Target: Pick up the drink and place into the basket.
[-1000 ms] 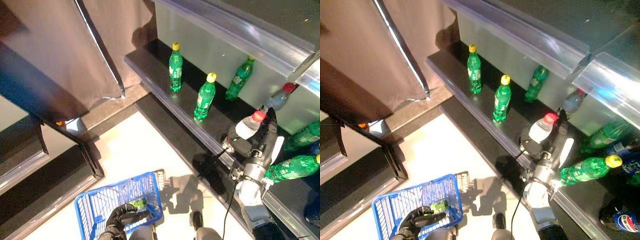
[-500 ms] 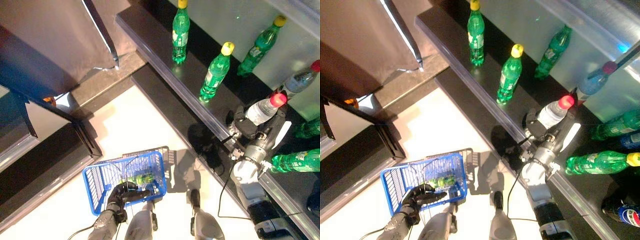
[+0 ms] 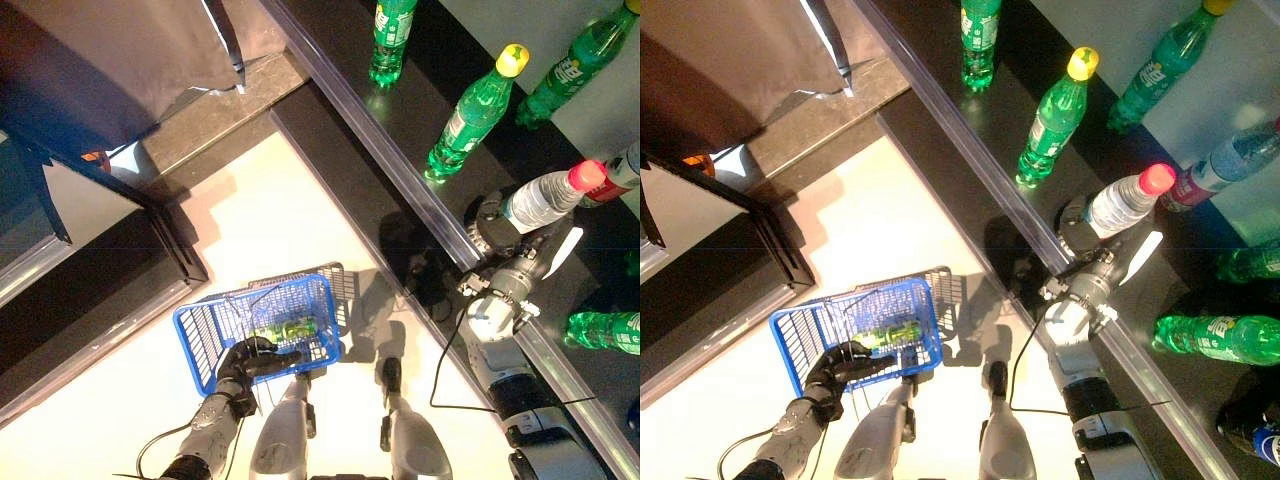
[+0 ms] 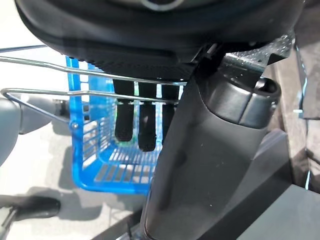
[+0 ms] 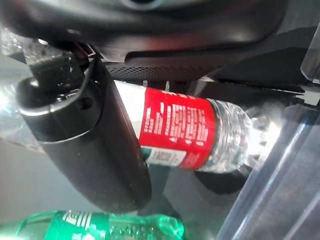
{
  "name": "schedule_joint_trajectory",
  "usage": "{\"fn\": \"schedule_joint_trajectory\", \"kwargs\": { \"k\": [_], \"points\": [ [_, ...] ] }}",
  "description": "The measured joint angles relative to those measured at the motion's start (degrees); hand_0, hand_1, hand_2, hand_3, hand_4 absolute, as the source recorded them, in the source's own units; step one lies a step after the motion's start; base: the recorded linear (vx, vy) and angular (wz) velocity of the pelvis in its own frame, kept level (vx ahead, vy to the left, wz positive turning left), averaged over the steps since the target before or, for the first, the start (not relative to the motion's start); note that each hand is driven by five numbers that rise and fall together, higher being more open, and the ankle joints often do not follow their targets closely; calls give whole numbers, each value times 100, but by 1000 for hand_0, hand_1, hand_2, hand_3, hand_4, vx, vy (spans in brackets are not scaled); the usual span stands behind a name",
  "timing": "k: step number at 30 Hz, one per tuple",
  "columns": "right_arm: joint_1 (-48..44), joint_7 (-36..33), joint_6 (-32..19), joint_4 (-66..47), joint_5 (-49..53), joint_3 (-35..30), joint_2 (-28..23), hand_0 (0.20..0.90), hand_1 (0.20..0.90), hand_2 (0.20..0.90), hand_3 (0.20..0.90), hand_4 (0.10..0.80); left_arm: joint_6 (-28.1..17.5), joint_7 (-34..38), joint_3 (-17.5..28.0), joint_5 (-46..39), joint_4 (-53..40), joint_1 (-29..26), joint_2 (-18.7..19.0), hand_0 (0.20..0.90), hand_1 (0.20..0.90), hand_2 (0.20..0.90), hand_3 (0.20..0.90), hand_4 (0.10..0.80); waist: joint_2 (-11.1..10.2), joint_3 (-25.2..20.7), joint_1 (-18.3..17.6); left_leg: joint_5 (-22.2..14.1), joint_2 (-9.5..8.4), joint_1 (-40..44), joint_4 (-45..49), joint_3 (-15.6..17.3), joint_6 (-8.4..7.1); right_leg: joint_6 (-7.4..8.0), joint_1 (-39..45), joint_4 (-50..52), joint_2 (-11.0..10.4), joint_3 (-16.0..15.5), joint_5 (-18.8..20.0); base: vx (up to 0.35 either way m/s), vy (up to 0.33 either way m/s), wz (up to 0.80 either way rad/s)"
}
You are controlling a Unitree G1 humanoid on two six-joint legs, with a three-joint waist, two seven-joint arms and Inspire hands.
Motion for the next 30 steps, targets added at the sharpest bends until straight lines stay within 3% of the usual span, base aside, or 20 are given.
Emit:
{"fn": "schedule_joint_trajectory", "kwargs": {
  "k": [22, 30],
  "points": [
    [40, 27, 75, -4, 37, -23, 0, 300, 300, 300, 200, 100, 0, 1, 33, 3, -16, -2, -1, 300, 300, 300, 200, 100, -20, 20, -19, 4, -3, 7, 66, 8, 7, 1, -1, 82, -6, -3, -1, 13, 2, 0],
    [832, 407, 146, -1248, -298, -29, 28, 300, 300, 300, 200, 100, 138, 66, 80, 14, -928, 415, 26, 300, 300, 300, 200, 100, -26, 23, -26, 2, -3, 260, 78, 2, 7, 1, 258, 88, -7, -9, -1, 63, 33, 0]
  ]
}}
